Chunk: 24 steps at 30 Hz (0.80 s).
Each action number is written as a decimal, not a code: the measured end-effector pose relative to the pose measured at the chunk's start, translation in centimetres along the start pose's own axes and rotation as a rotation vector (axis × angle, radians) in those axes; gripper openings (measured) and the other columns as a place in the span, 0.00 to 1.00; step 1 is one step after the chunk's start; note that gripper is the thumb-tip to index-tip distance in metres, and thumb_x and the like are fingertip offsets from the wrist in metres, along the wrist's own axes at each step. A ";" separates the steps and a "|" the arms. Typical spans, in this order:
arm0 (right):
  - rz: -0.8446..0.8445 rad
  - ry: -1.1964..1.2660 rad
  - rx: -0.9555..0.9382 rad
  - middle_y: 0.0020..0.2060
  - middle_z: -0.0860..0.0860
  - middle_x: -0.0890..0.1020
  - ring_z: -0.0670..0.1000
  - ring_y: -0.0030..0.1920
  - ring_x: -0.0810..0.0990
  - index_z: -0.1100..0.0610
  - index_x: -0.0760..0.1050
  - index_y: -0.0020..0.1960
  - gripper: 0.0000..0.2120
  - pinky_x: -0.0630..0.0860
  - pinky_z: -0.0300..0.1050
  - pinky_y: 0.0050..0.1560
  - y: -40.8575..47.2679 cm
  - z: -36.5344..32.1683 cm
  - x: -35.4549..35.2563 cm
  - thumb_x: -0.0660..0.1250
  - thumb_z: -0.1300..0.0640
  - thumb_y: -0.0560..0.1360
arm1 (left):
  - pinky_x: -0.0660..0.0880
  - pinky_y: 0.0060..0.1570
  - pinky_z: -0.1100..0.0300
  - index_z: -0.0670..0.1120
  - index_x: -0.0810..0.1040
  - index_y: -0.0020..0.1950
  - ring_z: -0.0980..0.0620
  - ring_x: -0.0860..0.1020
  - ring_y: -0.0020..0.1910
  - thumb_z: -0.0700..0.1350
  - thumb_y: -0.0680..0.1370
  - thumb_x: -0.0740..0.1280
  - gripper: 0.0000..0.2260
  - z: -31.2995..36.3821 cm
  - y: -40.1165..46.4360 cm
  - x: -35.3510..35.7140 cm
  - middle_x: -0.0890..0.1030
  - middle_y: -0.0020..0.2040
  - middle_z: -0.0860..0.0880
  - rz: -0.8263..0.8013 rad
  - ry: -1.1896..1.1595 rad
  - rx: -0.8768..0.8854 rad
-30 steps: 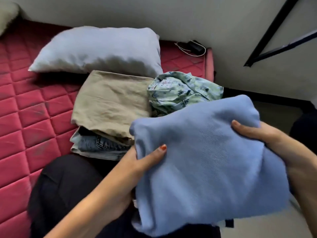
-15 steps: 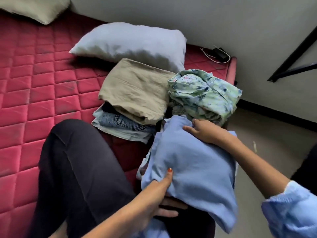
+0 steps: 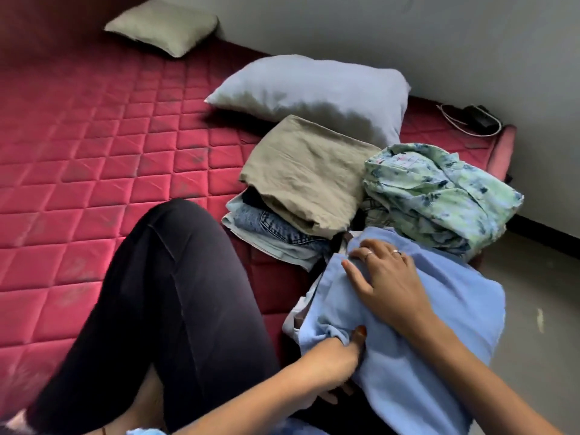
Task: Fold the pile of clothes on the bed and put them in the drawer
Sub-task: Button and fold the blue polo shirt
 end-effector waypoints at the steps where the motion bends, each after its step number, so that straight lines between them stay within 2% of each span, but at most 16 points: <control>1: 0.057 0.014 -0.010 0.52 0.49 0.80 0.54 0.57 0.78 0.52 0.80 0.52 0.26 0.70 0.51 0.52 -0.2 0.2 -0.4 0.50 0.39 0.74 | 0.72 0.37 0.63 0.42 0.70 0.69 0.53 0.77 0.39 0.63 0.81 0.50 0.29 -0.2 0.2 0.0 0.79 0.61 0.41 -0.005 0.032 -0.008; 3: 0.119 0.037 -0.028 0.53 0.49 0.80 0.54 0.57 0.78 0.52 0.81 0.52 0.24 0.70 0.52 0.55 -0.3 0.3 -0.9 0.52 0.40 0.75 | 0.71 0.37 0.63 0.41 0.70 0.68 0.52 0.77 0.38 0.63 0.81 0.50 0.30 -0.4 0.7 0.2 0.78 0.63 0.39 -0.028 0.085 -0.018; 6: 0.106 0.032 -0.021 0.52 0.48 0.81 0.54 0.56 0.78 0.51 0.81 0.51 0.24 0.71 0.53 0.55 0.1 0.6 -0.3 0.51 0.40 0.74 | 0.71 0.36 0.61 0.39 0.72 0.66 0.52 0.73 0.32 0.64 0.80 0.49 0.31 -0.2 0.6 0.2 0.79 0.61 0.38 -0.085 0.164 -0.049; 8: 0.048 -0.032 -0.026 0.50 0.48 0.80 0.54 0.53 0.80 0.51 0.80 0.51 0.25 0.73 0.51 0.51 0.6 0.3 0.0 0.50 0.39 0.75 | 0.72 0.37 0.61 0.41 0.77 0.56 0.48 0.77 0.36 0.65 0.79 0.50 0.31 -0.2 -0.2 -0.6 0.82 0.51 0.40 -0.141 0.258 -0.075; 9: -0.012 -0.095 -0.045 0.50 0.48 0.80 0.54 0.53 0.79 0.51 0.79 0.52 0.24 0.74 0.50 0.50 0.9 0.0 0.2 0.50 0.38 0.77 | 0.72 0.38 0.61 0.43 0.79 0.47 0.48 0.78 0.40 0.66 0.79 0.50 0.30 0.3 -0.7 -1.4 0.83 0.45 0.42 -0.182 0.333 -0.050; 10: -0.092 -0.157 -0.089 0.52 0.48 0.79 0.53 0.54 0.79 0.51 0.78 0.53 0.22 0.75 0.49 0.50 1.3 -0.6 0.3 0.50 0.39 0.78 | 0.73 0.40 0.61 0.43 0.79 0.42 0.49 0.79 0.43 0.65 0.80 0.50 0.29 1.0 -1.3 -2.2 0.84 0.43 0.42 -0.240 0.411 -0.004; 12: -0.348 -0.259 -0.171 0.56 0.49 0.78 0.52 0.58 0.77 0.51 0.76 0.55 0.20 0.74 0.46 0.53 2.6 -1.6 0.5 0.53 0.39 0.80 | 0.73 0.51 0.59 0.41 0.82 0.48 0.51 0.80 0.49 0.64 0.80 0.50 0.32 2.6 -3.3 -4.9 0.84 0.51 0.41 -0.334 0.515 0.065; 14: -0.672 -0.412 -0.211 0.59 0.51 0.78 0.54 0.60 0.76 0.53 0.76 0.59 0.21 0.72 0.45 0.55 4.2 -3.1 0.4 0.54 0.40 0.80 | 0.73 0.56 0.58 0.41 0.83 0.54 0.52 0.81 0.53 0.64 0.80 0.50 0.32 4.3 -4.7 -9.0 0.84 0.54 0.44 -0.319 0.552 0.113; 16: -0.856 -0.576 -0.287 0.57 0.53 0.80 0.54 0.54 0.77 0.56 0.77 0.61 0.24 0.72 0.43 0.53 6.3 -5.8 -0.4 0.54 0.39 0.80 | 0.74 0.56 0.56 0.42 0.82 0.54 0.51 0.81 0.54 0.63 0.81 0.51 0.29 6.8 -5.4 -13.9 0.84 0.53 0.46 -0.138 0.632 0.216; 17: -0.848 -0.647 -0.344 0.54 0.54 0.81 0.53 0.50 0.77 0.57 0.77 0.62 0.25 0.71 0.42 0.50 8.0 -7.9 -0.9 0.53 0.39 0.80 | 0.74 0.56 0.56 0.43 0.82 0.55 0.49 0.80 0.53 0.62 0.81 0.51 0.28 8.1 -5.7 -16.8 0.84 0.53 0.47 0.012 0.702 0.262; 19: -0.684 -0.677 -0.494 0.51 0.55 0.81 0.54 0.51 0.76 0.59 0.74 0.64 0.25 0.69 0.42 0.50 11.7 -14.2 -2.2 0.53 0.41 0.81 | 0.72 0.51 0.60 0.43 0.79 0.58 0.49 0.78 0.52 0.59 0.81 0.53 0.24 9.7 -6.9 -22.7 0.81 0.56 0.46 0.323 0.814 0.287; 20: -0.570 -0.623 -0.573 0.54 0.57 0.80 0.56 0.55 0.76 0.58 0.73 0.66 0.24 0.69 0.44 0.54 13.5 -17.8 -2.9 0.54 0.42 0.81 | 0.71 0.50 0.61 0.43 0.78 0.60 0.48 0.77 0.54 0.58 0.82 0.54 0.22 9.7 -7.5 -25.4 0.80 0.57 0.45 0.437 0.821 0.270; 22: -0.407 -0.512 -0.719 0.60 0.58 0.79 0.59 0.60 0.76 0.58 0.73 0.66 0.23 0.70 0.47 0.58 15.8 -24.4 -3.7 0.56 0.44 0.81 | 0.69 0.49 0.61 0.43 0.77 0.62 0.46 0.77 0.57 0.56 0.82 0.56 0.21 8.5 -8.6 -30.2 0.80 0.60 0.44 0.568 0.782 0.207; 24: -0.354 -0.476 -0.816 0.57 0.61 0.80 0.61 0.58 0.77 0.61 0.76 0.63 0.22 0.71 0.49 0.57 16.9 -29.8 -2.8 0.57 0.45 0.81 | 0.71 0.55 0.58 0.43 0.76 0.64 0.44 0.76 0.60 0.57 0.81 0.55 0.22 5.7 -10.2 -34.2 0.78 0.62 0.44 0.659 0.749 0.090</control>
Point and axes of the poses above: each hand's wrist, its own y-axis towards the middle knuckle, its own x-axis out of the palm, z = x × y, the point moved 10 cm from there along y, towards the middle knuckle
